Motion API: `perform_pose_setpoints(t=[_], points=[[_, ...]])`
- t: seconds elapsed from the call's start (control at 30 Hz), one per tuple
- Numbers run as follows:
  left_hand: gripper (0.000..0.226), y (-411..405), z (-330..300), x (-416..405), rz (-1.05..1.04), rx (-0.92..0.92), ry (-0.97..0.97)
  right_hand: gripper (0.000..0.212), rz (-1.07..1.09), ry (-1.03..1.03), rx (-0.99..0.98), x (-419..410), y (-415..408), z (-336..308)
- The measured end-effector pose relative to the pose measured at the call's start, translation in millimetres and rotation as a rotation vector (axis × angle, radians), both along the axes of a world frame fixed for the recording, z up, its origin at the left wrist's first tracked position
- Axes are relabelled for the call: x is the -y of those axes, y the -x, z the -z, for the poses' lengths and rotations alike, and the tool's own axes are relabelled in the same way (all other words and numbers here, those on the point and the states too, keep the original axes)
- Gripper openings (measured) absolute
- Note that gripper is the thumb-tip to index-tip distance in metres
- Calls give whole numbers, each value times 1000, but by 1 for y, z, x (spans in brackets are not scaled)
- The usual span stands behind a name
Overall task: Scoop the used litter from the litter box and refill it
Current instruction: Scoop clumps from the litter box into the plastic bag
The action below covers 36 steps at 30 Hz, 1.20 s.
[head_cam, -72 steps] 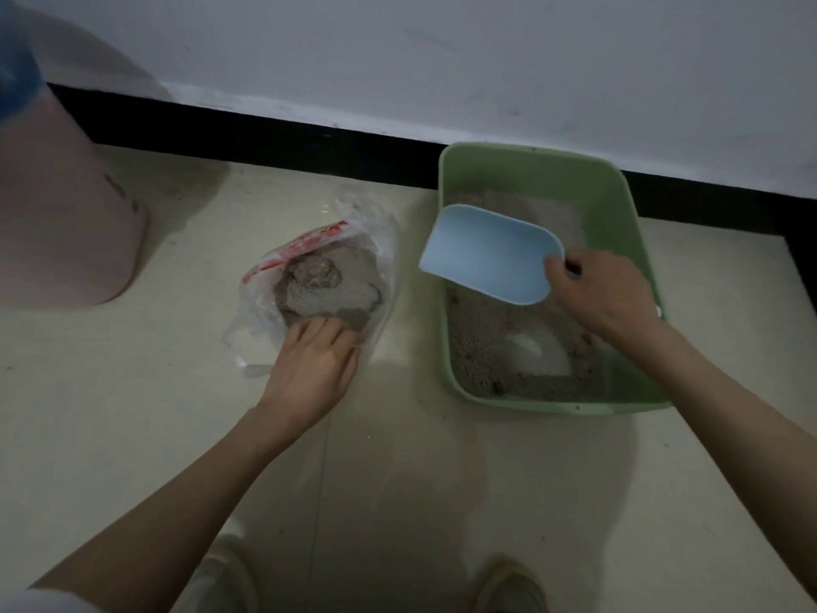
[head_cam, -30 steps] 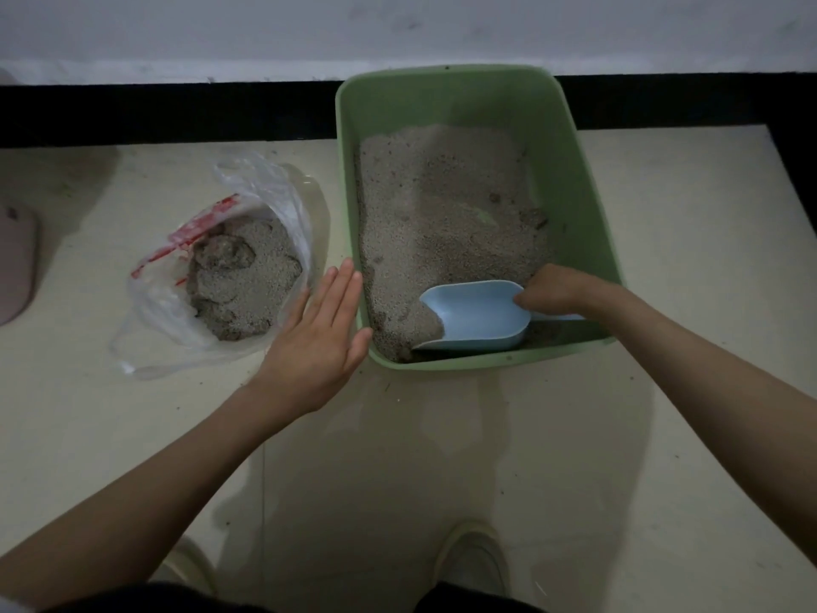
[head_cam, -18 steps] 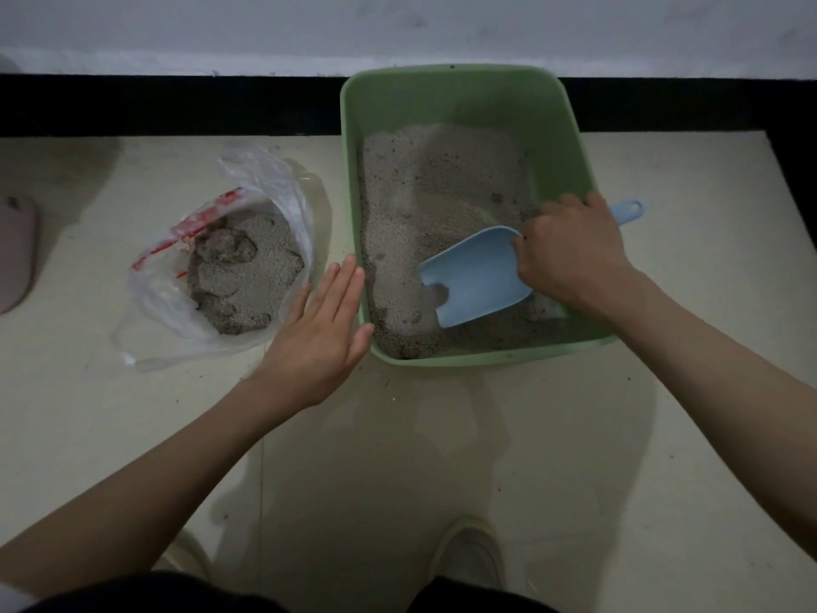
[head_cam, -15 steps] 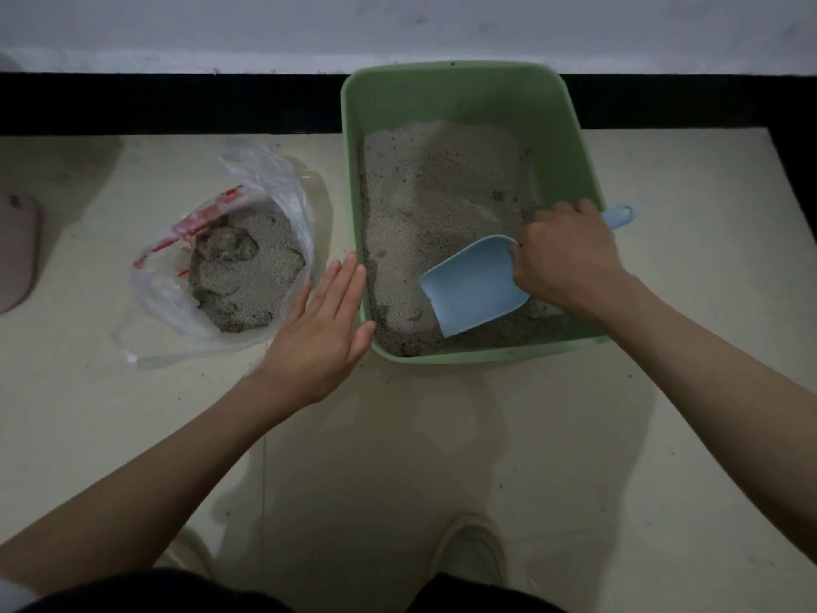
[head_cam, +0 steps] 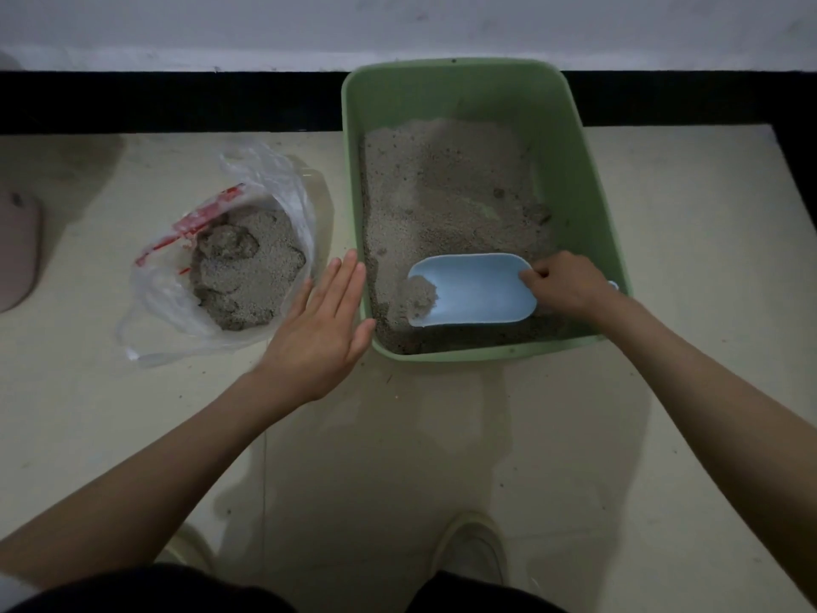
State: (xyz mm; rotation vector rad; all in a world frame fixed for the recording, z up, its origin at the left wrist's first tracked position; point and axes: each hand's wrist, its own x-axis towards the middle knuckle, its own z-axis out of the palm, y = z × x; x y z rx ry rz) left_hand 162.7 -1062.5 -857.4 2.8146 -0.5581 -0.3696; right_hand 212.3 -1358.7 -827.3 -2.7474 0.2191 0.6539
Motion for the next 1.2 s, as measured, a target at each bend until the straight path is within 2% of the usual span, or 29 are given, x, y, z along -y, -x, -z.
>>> perform_pose_setpoints(t=[0.1, 0.3, 0.37, 0.47, 0.53, 0.8, 1.2], points=[[76, 0, 0, 1, -4, 1, 1, 47, -41, 19, -11, 2, -8, -5], [75, 0, 1, 1, -5, 5, 20, 49, -370, 342, 108, -14, -28, -21], [75, 0, 1, 1, -2, 11, 20, 48, -442, 369, 124, -20, -31, -17], [74, 0, 2, 1, -3, 13, 28, 47, -467, 305, 113, -29, -32, -4], [74, 0, 3, 1, -1, 15, 34, 46, -431, 224, 89, -34, -27, 6], [73, 1, 5, 1, -1, 21, 38, 45, -56, -171, -142, -22, 4, 35], [73, 0, 5, 1, -1, 23, 28, 37, 55, -250, -160, -19, -1, 31]])
